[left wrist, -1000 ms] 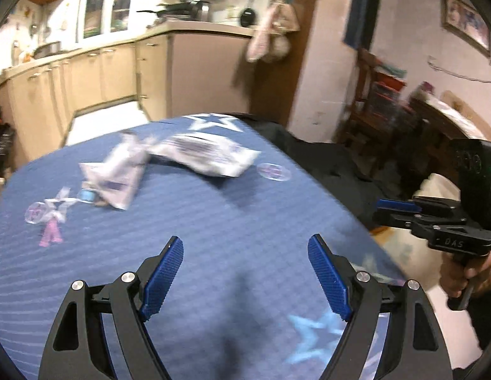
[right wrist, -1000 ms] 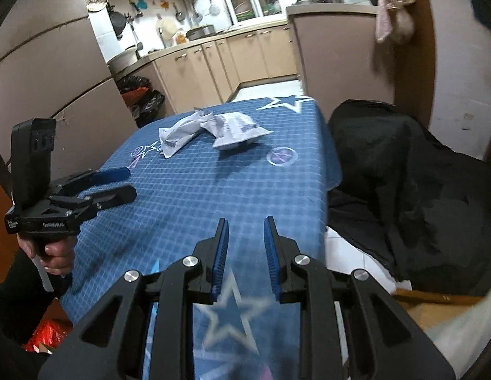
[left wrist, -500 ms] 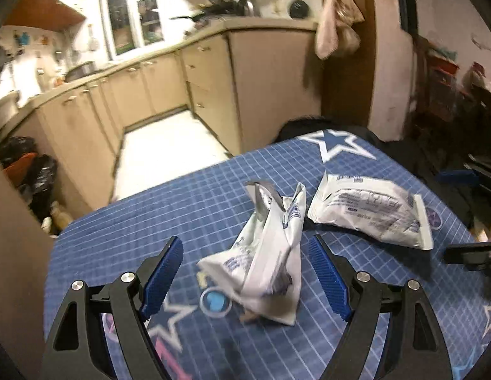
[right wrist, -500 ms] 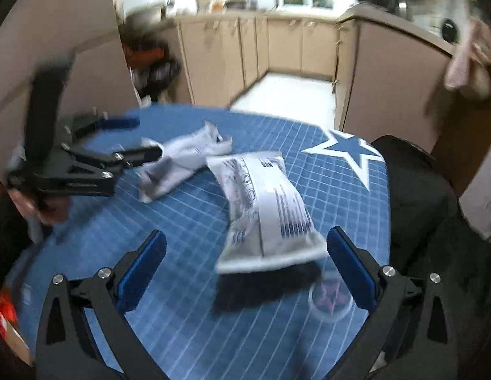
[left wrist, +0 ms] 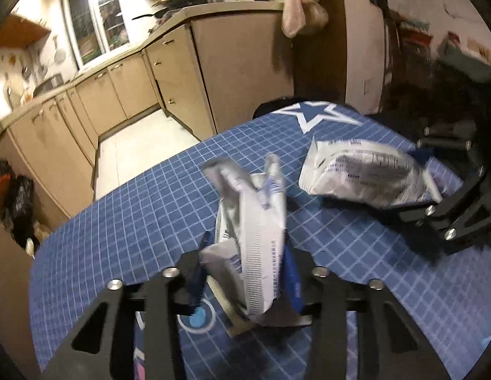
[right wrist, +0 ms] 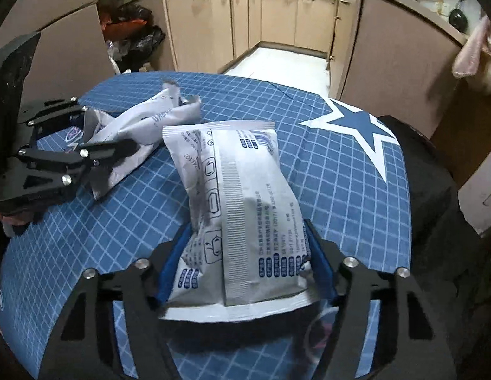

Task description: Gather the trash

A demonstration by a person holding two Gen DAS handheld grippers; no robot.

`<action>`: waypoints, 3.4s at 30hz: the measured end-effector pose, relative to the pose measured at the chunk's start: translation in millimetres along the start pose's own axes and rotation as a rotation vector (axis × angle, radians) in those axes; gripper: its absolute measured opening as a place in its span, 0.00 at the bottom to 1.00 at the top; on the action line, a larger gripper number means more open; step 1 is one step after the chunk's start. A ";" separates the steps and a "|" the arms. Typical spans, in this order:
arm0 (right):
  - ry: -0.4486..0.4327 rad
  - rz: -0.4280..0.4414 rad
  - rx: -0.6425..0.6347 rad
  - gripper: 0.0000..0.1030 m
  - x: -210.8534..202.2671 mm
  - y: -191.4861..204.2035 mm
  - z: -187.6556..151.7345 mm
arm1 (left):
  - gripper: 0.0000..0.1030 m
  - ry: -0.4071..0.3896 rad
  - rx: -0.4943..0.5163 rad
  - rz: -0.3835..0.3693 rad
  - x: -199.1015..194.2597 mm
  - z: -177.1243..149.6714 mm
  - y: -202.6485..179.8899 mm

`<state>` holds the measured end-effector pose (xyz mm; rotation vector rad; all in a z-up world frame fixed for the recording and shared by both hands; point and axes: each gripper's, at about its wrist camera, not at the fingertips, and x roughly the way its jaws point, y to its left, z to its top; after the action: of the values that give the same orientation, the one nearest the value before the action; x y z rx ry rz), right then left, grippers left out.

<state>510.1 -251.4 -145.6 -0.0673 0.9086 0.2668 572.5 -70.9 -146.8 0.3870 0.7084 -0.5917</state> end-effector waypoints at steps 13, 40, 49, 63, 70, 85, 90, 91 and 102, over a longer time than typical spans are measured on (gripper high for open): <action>-0.128 0.054 0.162 0.39 -81.5 29.7 -79.5 | 0.28 -0.090 -0.143 0.129 -115.6 -39.8 -51.8; -0.351 -0.066 0.411 0.39 -268.5 50.2 -250.0 | 0.28 -0.208 -0.031 0.168 -234.7 -69.1 -255.6; -0.454 -0.250 0.473 0.39 -344.5 -3.7 -282.4 | 0.28 -0.257 0.092 0.065 -227.0 -23.4 -335.3; -0.454 -0.530 0.586 0.39 -407.3 -81.6 -354.8 | 0.28 -0.303 0.307 -0.173 -210.3 34.0 -489.4; -0.417 -0.624 0.631 0.39 -416.5 -110.4 -379.9 | 0.28 -0.263 0.370 -0.364 -186.3 55.6 -538.9; -0.294 -0.614 0.685 0.54 -366.8 -171.5 -394.1 | 0.85 -0.260 0.420 -0.433 -133.2 64.7 -576.1; -0.317 -0.612 0.695 0.54 -371.1 -166.8 -399.2 | 0.85 -0.252 0.379 -0.416 -129.0 66.6 -561.7; -0.317 -0.611 0.695 0.54 -371.1 -163.9 -401.0 | 0.85 -0.253 0.367 -0.419 -129.5 66.9 -558.3; -0.362 -0.601 0.709 0.69 -386.0 -111.6 -409.0 | 0.86 -0.294 0.405 -0.489 -182.4 24.7 -533.1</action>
<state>-1.7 -505.8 -99.8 0.3520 0.5459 -0.5922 141.2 -426.6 -72.4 0.4909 0.3920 -1.2389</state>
